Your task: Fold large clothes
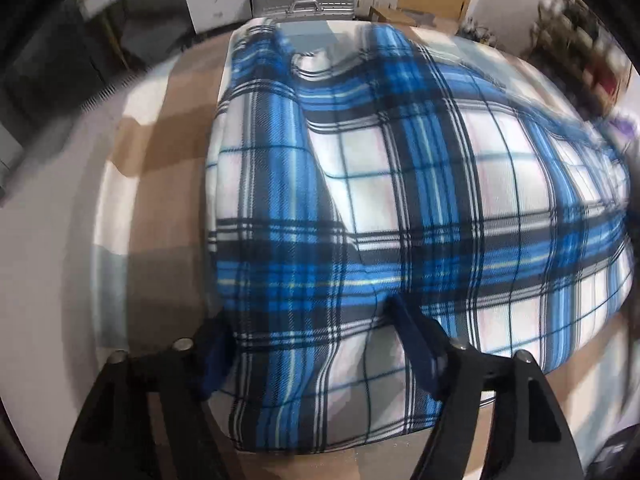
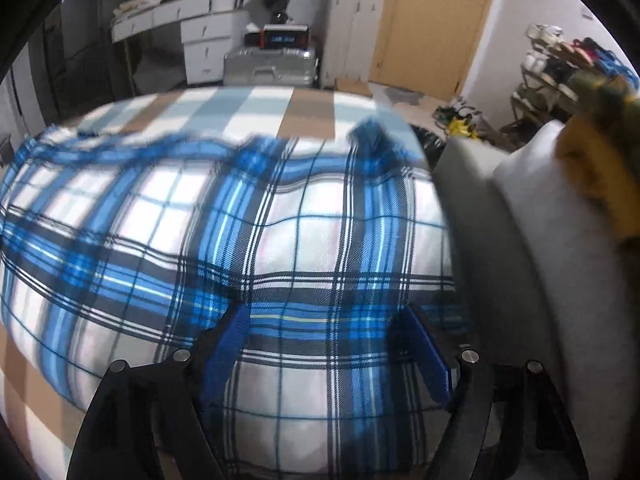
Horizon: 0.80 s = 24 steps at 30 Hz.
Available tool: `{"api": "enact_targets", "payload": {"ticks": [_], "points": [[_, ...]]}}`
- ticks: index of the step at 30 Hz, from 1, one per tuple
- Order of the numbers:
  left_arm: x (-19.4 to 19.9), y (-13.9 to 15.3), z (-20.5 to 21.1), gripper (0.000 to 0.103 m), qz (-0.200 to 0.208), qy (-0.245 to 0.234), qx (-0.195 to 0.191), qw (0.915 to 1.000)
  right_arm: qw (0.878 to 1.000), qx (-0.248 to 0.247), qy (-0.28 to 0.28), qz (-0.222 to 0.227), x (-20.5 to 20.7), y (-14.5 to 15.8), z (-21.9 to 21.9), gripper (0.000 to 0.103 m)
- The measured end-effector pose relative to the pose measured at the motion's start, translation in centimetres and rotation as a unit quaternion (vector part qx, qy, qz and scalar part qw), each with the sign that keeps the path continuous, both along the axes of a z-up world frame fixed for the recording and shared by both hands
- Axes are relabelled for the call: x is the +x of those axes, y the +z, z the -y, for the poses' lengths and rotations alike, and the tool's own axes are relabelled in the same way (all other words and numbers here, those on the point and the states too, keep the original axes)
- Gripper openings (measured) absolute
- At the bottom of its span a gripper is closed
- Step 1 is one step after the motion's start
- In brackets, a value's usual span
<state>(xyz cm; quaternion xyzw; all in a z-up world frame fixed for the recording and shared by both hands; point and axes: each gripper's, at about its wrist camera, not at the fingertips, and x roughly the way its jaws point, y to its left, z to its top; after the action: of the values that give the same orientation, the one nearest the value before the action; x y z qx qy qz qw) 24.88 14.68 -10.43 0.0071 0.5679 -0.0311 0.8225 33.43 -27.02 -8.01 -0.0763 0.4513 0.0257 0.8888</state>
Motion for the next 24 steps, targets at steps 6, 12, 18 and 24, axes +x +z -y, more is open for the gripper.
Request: {"api": "enact_targets", "payload": {"ticks": [6,12,18,24], "points": [[-2.0,0.6,1.1,0.016,0.009,-0.018,0.013,0.9997,0.998,0.041,0.025,-0.027,-0.4,0.0,0.9,0.073],[-5.5,0.2,0.0,0.014,0.004,-0.027,-0.006,0.9996,0.994,0.047,0.086,-0.05,-5.6,0.3,0.4,0.051],[-10.9,0.3,-0.7,0.014,0.002,-0.028,-0.01,0.9996,0.989,0.054,0.12,-0.068,-11.9,0.9,-0.1,0.036],[-13.4,5.7,-1.3,0.014,0.067,0.04,0.027,0.9966,0.989,0.07,0.124,0.033,-14.1,6.9,-0.4,0.035]]}}
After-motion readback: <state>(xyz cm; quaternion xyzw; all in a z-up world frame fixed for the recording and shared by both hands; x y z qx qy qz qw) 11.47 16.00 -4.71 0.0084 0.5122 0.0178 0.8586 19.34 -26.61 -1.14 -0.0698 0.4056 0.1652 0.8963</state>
